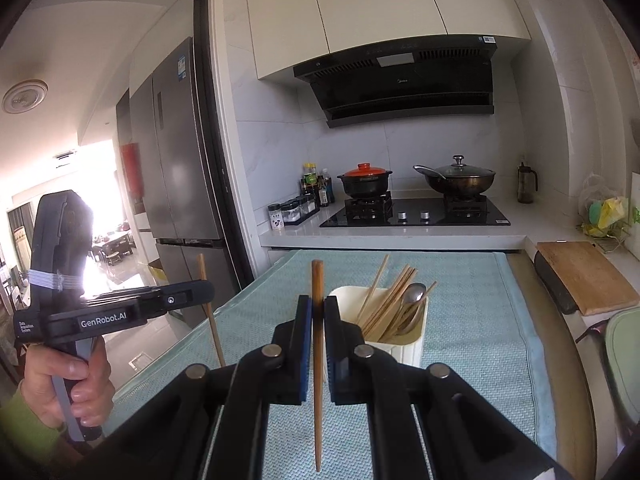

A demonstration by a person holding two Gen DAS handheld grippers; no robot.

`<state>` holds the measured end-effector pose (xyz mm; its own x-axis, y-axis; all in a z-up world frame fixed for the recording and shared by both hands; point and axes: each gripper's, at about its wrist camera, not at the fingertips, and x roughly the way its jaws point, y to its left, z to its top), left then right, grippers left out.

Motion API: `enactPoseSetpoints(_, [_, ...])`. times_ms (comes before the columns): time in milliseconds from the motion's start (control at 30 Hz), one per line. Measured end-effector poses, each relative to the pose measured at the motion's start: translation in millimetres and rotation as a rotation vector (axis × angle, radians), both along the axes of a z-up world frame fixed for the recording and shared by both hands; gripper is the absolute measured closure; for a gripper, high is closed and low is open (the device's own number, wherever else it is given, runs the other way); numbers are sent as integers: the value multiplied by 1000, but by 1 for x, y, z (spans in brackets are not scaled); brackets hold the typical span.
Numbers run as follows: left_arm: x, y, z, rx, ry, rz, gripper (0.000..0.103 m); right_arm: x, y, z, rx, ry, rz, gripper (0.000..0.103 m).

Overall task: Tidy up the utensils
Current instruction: 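Lift the chopstick with the right tool while the left tool carries its chopstick over the holder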

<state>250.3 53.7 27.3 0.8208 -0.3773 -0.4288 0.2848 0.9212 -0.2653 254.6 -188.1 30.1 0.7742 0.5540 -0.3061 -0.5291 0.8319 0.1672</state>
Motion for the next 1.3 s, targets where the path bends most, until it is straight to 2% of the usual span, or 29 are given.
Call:
enactPoseSetpoints(133, [20,2,27,-1,-32,-1,99,20,-1,22,20,-23,-6,97])
enactPoseSetpoints(333, [65,4,78,24,-112,34,99,62,5,69,47,-105,-36,97])
enactPoseSetpoints(500, [111,-2,85,55,-117,66,99,104,19,85,42,-138,-59,97])
enactPoseSetpoints(733, [156,-8,52,88,-52,93,99,150,35,52,26,-66,-49,97])
enactPoseSetpoints(933, [185,-14,12,121,26,124,99,188,38,5,34,61,-35,97])
enactPoseSetpoints(1300, [209,-31,-37,193,114,141,100,228,49,-58,-26,222,-19,97])
